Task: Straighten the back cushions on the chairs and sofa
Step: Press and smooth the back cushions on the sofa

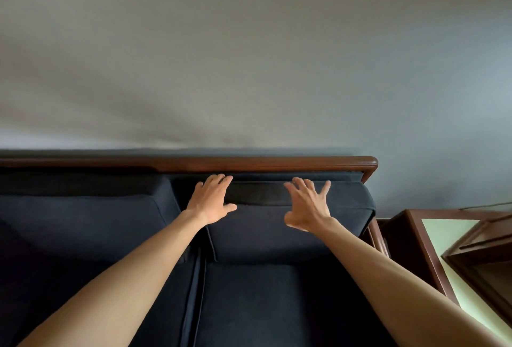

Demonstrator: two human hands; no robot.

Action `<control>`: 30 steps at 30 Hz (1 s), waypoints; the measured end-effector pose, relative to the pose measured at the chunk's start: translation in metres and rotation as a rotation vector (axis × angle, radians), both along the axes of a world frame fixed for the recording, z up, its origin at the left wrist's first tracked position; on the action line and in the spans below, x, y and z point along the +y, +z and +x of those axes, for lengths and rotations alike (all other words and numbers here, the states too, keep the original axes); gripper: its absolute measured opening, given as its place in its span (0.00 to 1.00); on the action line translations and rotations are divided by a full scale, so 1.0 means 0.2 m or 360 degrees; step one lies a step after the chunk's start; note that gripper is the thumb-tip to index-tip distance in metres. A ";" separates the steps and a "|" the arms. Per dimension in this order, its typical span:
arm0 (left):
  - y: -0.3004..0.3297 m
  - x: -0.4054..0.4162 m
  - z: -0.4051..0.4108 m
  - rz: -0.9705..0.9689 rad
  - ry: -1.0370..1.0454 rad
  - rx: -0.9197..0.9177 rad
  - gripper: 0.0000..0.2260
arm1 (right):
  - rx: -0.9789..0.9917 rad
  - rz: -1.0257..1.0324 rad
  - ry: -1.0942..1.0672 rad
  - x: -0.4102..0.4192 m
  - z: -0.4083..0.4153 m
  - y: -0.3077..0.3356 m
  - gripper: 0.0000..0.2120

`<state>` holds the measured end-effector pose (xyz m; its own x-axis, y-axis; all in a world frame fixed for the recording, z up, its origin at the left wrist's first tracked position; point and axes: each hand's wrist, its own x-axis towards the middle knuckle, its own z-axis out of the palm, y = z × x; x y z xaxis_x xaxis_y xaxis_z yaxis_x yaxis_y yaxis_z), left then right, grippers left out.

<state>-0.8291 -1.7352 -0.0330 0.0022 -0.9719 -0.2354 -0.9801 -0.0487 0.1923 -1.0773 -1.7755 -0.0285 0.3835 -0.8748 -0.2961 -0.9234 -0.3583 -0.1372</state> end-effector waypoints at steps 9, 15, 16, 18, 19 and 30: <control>0.47 0.25 0.72 -0.0321 0.0176 0.0154 0.25 | -0.0559 0.0112 0.0173 0.16 1.02 0.48 0.21; 0.44 0.38 1.61 -0.0126 0.0203 0.0121 0.32 | -0.0515 0.0133 0.0213 0.28 1.76 0.39 0.16; 0.41 0.39 1.75 -0.0061 0.0191 0.0084 0.36 | -0.0486 0.0144 0.0210 0.29 1.87 0.34 0.19; 0.34 0.41 1.99 0.0069 0.0174 -0.0005 0.43 | -0.0369 0.0159 0.0226 0.31 2.05 0.24 0.28; 0.29 0.43 2.09 0.0139 0.0150 -0.0052 0.46 | -0.0301 0.0162 0.0239 0.33 2.13 0.18 0.32; -0.09 0.40 2.51 0.0354 -0.0027 -0.0165 0.59 | 0.0171 0.0123 0.0177 0.35 2.39 -0.14 0.58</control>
<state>-0.3274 -1.6553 -0.0503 0.0215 -0.8963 -0.4429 -0.9951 -0.0621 0.0773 -0.5984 -1.7065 -0.0559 0.4389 -0.8019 -0.4053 -0.8896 -0.4511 -0.0710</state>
